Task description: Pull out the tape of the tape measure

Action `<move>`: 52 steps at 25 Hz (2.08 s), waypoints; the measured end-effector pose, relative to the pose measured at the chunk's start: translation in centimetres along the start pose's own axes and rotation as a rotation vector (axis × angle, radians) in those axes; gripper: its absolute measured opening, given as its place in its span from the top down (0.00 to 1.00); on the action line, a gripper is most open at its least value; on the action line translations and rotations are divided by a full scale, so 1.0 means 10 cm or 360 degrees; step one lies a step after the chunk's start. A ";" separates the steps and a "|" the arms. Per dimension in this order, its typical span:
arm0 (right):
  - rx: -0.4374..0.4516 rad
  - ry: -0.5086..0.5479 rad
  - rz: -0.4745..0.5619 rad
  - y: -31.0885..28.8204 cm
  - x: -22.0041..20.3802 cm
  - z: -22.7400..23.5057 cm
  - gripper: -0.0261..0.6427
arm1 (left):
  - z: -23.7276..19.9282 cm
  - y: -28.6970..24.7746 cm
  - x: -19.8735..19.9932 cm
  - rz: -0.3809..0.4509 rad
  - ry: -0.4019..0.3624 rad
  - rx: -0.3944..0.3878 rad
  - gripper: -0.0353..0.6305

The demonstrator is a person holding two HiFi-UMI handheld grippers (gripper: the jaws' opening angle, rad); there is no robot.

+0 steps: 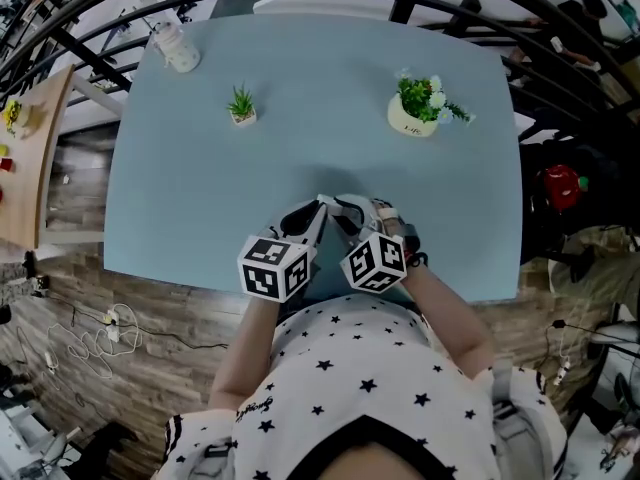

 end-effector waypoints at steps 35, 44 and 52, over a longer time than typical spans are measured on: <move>-0.0139 0.0033 -0.0213 0.14 -0.47 0.23 0.81 | -0.17 0.64 0.23 0.0232 -0.0100 0.0338 0.90; -0.0170 0.0067 -0.0252 0.39 -0.69 0.22 0.81 | -0.13 0.85 0.18 0.0292 -0.0094 0.0463 0.90; -0.0186 0.0089 -0.0262 0.65 -0.86 0.17 0.81 | 0.10 1.04 0.11 0.0344 -0.0153 0.0629 0.90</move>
Point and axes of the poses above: the fingertips, and each gripper's own axes: y backward along the fingers, z to its right, x out of its top, the point moved 10 cm from there along y, backward along the fingers, and after that the axes turned 7 degrees about -y, right-handed, at the moved point
